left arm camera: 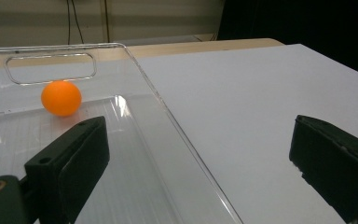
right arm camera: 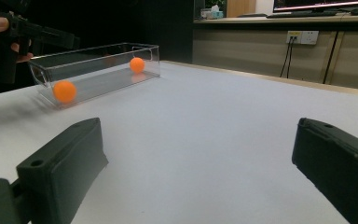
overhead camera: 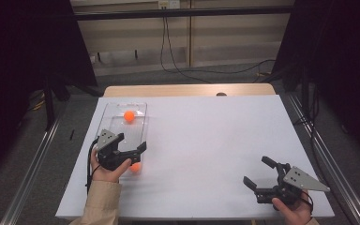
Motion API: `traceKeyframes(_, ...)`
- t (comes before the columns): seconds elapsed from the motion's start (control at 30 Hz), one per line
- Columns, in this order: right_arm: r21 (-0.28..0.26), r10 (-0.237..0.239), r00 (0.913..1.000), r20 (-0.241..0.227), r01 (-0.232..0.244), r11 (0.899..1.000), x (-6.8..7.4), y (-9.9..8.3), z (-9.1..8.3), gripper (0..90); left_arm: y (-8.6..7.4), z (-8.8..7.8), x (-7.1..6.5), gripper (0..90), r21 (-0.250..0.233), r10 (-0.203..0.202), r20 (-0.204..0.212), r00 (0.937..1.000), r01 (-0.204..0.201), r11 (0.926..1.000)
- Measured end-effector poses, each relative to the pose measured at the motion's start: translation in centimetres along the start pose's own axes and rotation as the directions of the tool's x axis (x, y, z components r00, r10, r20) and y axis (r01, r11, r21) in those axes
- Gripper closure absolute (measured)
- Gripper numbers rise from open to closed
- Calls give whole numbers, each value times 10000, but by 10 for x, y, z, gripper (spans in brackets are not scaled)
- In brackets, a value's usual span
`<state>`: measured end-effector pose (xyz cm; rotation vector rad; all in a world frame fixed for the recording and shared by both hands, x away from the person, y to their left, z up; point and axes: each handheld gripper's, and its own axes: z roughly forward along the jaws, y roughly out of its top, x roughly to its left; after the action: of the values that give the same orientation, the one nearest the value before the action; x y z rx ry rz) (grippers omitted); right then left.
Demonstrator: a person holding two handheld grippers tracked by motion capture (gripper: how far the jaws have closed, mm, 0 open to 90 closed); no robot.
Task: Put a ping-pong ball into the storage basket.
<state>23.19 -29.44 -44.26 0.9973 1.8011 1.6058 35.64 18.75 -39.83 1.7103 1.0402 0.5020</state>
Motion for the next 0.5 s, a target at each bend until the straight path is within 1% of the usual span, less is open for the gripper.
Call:
traceKeyframes(0.03,-7,-7,10000,-3,7,10000,0,0,0,17,-1,-1,0,48,-99,8,19,10000,-8,10000)
traceKeyframes(0.27,-8,0,10000,1,0,10000,0,0,0,17,-6,-4,0,45,-168,104,27,9999,-104,9998)
traceKeyframes(0.37,-7,11,10000,5,-11,10000,0,0,0,17,-9,-6,0,45,-286,13,38,10000,-12,9996)
traceKeyframes(0.4,-1,4,10000,2,-4,10000,0,0,0,17,-10,-7,0,45,-230,91,40,10000,-90,9997)
traceKeyframes(0.5,-4,-1,10000,6,1,10000,0,0,0,17,-14,-9,1,43,-364,-10,92,10000,13,9993)
